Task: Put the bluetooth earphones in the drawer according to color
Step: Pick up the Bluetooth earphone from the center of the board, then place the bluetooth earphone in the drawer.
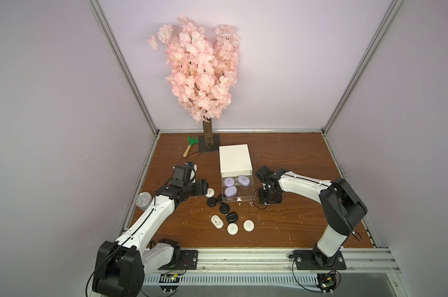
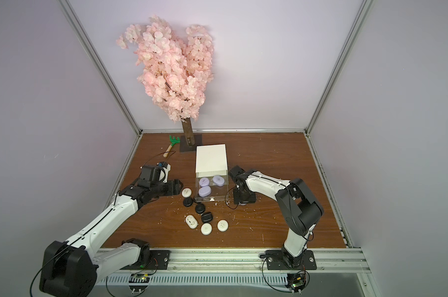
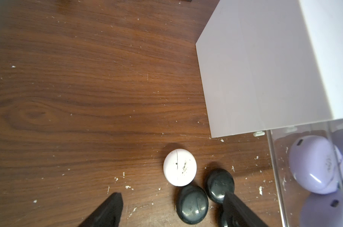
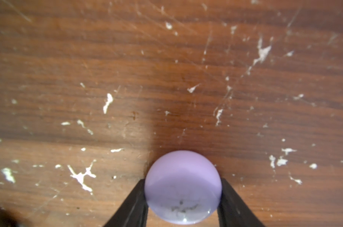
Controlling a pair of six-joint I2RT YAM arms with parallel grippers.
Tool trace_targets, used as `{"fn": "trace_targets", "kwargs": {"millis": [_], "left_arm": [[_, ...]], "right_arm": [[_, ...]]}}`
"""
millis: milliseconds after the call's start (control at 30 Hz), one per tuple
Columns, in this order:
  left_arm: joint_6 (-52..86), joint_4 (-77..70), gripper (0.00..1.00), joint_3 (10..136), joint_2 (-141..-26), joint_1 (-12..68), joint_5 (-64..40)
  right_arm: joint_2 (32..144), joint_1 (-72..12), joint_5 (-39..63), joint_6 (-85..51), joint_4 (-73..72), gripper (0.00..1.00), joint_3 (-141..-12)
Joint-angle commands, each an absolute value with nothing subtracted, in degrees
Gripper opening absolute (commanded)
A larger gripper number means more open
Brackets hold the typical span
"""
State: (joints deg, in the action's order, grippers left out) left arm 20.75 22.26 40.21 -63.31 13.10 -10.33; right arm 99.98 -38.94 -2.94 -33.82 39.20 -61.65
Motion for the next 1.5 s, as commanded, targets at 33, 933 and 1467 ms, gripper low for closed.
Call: {"fn": "trace_targets", "kwargs": {"millis": [33,933,1467], "left_arm": [[20.1,22.3,0.85,39.8,-62.6,12.5,-10.8],[20.1,22.3,0.85,39.9,-62.5,12.5,-10.9],[20.1,22.3,0.85,39.8,-62.4,12.5,-10.8]], "right_arm": [[98.5,-39.0,-6.3,-33.3,42.2,0.45,-63.4],[88.1,-44.0,-9.9,-5.2,57.9,0.39,-95.2],[99.4,-53.8,-4.3,12.2,60.0,0.43,-102.3]]}}
